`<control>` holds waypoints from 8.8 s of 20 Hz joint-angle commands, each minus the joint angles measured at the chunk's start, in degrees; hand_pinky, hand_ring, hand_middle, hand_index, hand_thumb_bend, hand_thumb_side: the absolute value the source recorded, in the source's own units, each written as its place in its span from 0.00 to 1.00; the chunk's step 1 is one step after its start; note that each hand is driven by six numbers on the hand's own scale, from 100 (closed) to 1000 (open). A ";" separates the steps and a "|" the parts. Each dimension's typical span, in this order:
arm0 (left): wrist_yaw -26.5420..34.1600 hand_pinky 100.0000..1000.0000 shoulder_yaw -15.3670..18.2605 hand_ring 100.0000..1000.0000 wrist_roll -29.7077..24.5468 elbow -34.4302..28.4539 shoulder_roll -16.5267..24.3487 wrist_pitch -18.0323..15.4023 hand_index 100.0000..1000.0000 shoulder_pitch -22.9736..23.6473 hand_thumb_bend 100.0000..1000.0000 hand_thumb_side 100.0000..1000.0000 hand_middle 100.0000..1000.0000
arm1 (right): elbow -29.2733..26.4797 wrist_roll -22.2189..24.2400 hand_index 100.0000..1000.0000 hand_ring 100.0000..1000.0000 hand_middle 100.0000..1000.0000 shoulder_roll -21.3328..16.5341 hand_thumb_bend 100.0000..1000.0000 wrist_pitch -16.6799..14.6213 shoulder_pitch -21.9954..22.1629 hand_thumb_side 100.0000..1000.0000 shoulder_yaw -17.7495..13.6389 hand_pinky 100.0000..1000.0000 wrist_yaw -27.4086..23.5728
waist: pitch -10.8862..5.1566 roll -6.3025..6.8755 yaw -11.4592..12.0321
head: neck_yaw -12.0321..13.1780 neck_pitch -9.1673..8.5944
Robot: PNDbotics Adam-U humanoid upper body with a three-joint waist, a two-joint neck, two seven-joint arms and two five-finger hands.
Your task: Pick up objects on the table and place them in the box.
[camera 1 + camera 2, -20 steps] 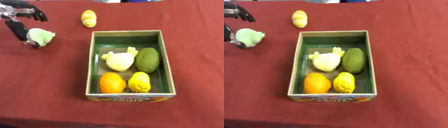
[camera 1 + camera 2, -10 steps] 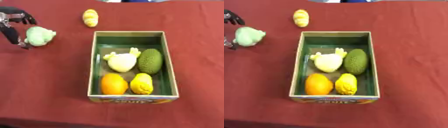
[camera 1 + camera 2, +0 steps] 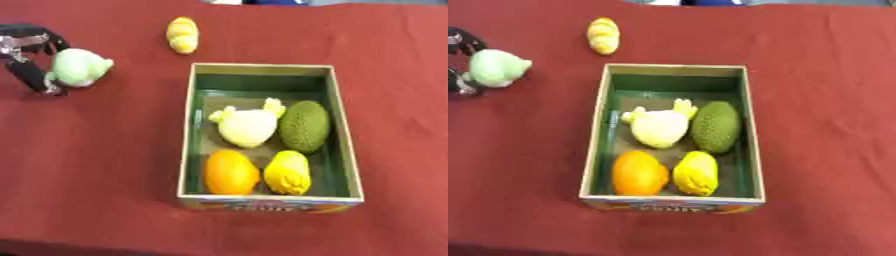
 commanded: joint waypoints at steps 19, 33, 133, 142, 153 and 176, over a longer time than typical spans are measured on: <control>-1.95 0.79 0.23 0.72 -1.60 1.59 -1.47 -0.77 0.78 -4.05 0.36 0.05 0.67 | -0.85 0.03 0.86 0.71 0.77 -0.25 0.00 0.15 -0.99 0.45 -1.01 0.77 0.01 | -0.56 0.33 -0.75 | 0.19 -1.12; 2.87 0.76 0.21 0.65 -2.36 -11.53 0.37 1.00 0.69 -4.91 0.12 0.00 0.59 | -0.85 -0.25 0.86 0.71 0.77 -0.15 0.00 0.26 -0.14 0.45 -1.49 0.77 -0.25 | -1.69 1.15 -0.92 | -0.42 -0.25; -14.19 0.81 6.94 0.79 1.38 12.72 -12.77 -2.99 0.87 -21.56 0.37 0.27 0.76 | -0.85 1.30 0.86 0.70 0.76 1.71 0.00 1.28 -6.50 0.46 -0.52 0.77 -0.85 | 4.82 2.86 -5.68 | 4.88 -6.71; -13.21 0.80 8.13 0.73 1.15 9.17 -12.51 -2.23 0.83 -25.04 0.30 0.21 0.68 | -0.85 1.58 0.86 0.70 0.76 2.15 0.00 1.52 -6.07 0.46 -0.60 0.77 -0.85 | 4.78 2.72 -4.80 | 4.35 -6.06; -12.15 0.81 8.40 0.77 1.67 10.48 -13.68 -1.00 0.88 -24.36 0.28 0.26 0.76 | -0.85 1.83 0.86 0.70 0.76 2.69 0.00 1.44 -6.63 0.46 -0.75 0.77 -1.01 | 6.18 2.88 -5.80 | 4.92 -7.35; -13.80 0.75 8.63 0.66 -3.65 15.45 -15.64 -1.28 0.73 -21.72 0.16 0.14 0.63 | -0.85 1.48 0.86 0.70 0.76 3.91 0.00 1.68 -7.54 0.47 -1.22 0.77 -1.75 | 7.78 2.74 -6.71 | 6.00 -8.22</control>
